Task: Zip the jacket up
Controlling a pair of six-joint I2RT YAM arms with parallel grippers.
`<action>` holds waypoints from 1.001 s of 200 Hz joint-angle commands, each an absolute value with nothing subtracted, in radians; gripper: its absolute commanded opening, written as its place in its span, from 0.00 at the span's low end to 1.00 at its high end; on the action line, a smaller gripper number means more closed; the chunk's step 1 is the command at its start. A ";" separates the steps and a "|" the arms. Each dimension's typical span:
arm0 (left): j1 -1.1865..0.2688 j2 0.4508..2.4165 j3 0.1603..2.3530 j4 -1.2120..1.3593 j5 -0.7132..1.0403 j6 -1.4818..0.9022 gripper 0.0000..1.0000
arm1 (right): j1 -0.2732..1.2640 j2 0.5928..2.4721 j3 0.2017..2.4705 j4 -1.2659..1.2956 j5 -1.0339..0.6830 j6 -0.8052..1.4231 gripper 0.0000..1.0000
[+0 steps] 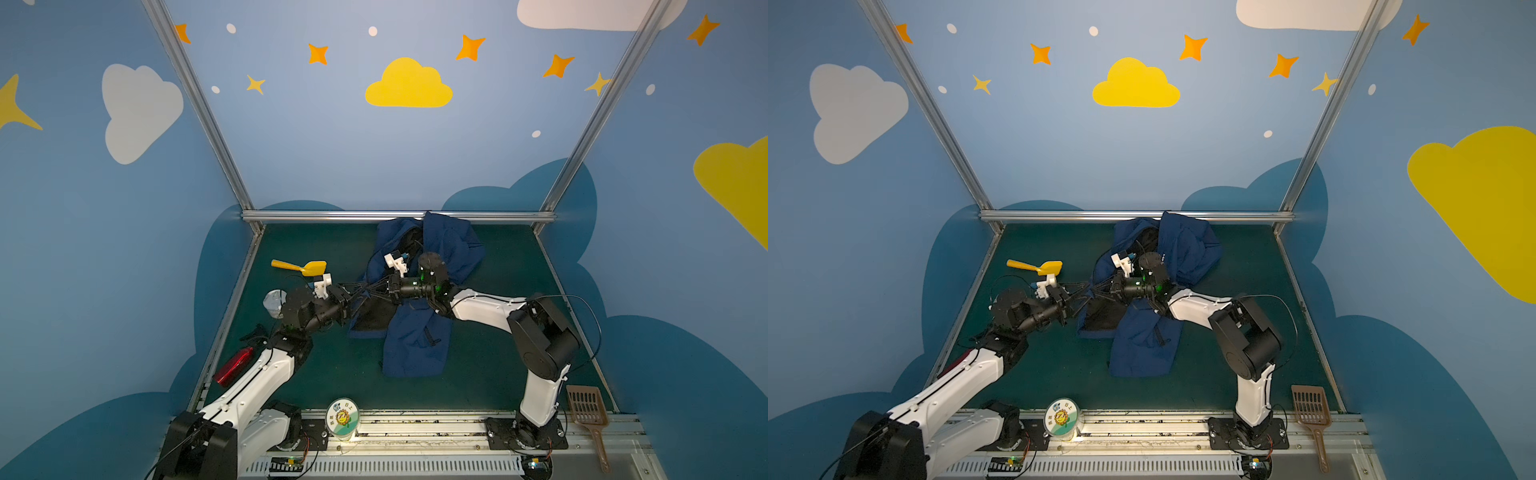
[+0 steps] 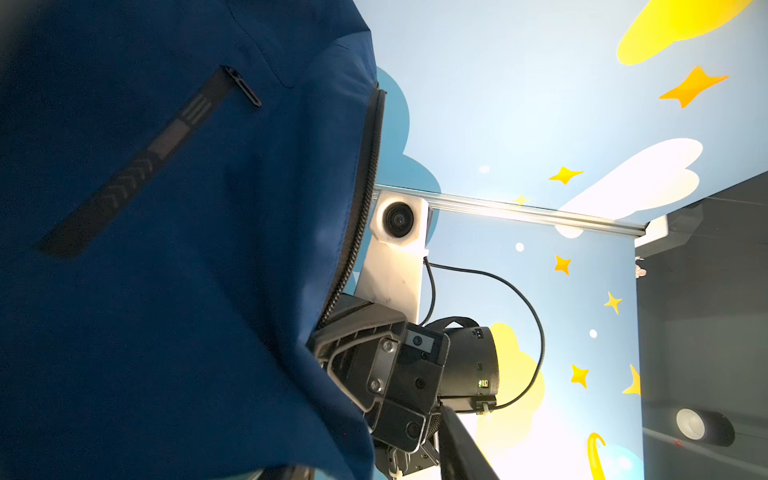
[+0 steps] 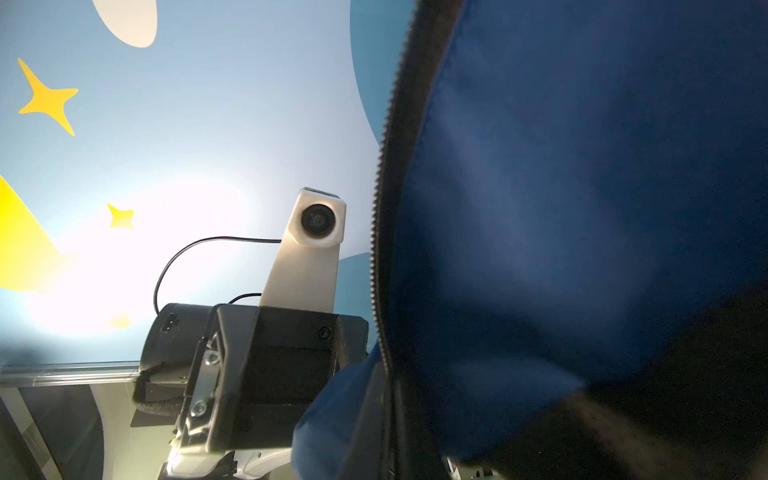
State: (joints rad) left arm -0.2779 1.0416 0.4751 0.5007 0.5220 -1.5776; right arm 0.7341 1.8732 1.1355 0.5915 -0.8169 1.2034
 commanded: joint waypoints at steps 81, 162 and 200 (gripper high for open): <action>-0.278 1.021 0.505 0.408 0.532 -1.495 0.43 | 0.740 1.821 1.209 0.435 -0.868 1.103 0.00; -0.278 1.011 0.508 0.346 0.539 -1.464 0.03 | 0.741 1.818 1.232 0.406 -0.880 1.093 0.00; -0.278 0.999 0.512 0.267 0.530 -1.410 0.03 | 0.726 1.732 1.167 0.370 -0.795 1.087 0.59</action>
